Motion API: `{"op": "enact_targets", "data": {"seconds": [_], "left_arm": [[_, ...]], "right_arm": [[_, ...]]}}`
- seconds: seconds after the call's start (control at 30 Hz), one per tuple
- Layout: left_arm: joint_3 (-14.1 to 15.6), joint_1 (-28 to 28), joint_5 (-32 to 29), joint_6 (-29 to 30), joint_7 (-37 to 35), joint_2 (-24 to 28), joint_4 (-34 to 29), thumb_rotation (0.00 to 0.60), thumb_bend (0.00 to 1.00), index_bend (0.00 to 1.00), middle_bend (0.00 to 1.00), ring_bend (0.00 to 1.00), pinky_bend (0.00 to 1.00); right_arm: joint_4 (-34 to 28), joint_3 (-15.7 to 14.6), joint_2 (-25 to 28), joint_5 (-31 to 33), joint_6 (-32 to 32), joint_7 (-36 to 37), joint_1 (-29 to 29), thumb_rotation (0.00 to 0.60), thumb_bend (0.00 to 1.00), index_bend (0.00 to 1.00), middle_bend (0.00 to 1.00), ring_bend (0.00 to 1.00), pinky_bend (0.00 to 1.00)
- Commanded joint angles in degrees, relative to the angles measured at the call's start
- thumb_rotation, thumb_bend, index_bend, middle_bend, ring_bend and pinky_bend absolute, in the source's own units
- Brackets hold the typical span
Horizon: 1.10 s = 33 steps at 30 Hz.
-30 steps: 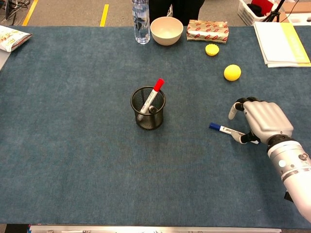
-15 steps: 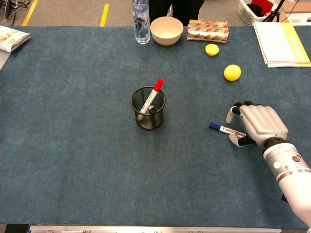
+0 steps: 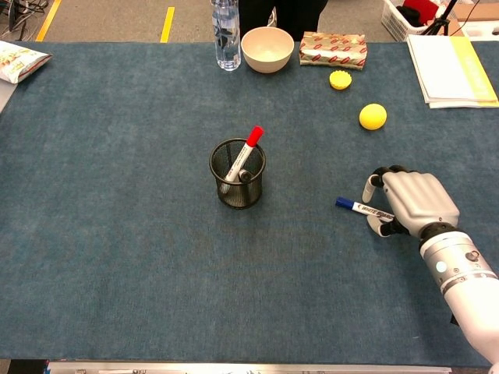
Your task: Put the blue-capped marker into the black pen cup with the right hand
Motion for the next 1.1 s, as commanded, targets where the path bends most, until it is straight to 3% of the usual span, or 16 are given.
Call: {"op": "enact_targets", "data": {"seconds": [0.03,1.1], "left_arm": [[0.0,0.0,0.0,0.0,-0.1,0.0,0.0,0.6,0.15,0.46,0.37,0.28,0.45],[-0.1,0.0,-0.2,-0.1,0.1,0.0,0.0,0.6,0.15,0.46,0.37,0.28,0.45]], "right_arm": [[0.1,-0.1,0.0,0.2,-0.1,-0.1,0.0,0.6,0.31,0.45,0.25,0.16,0.23],[-1.2,-0.9,0.5,-1.3,0.0,2.0,0.1,0.6,0.39,0.59,0.28,0.16,0.22]]}}
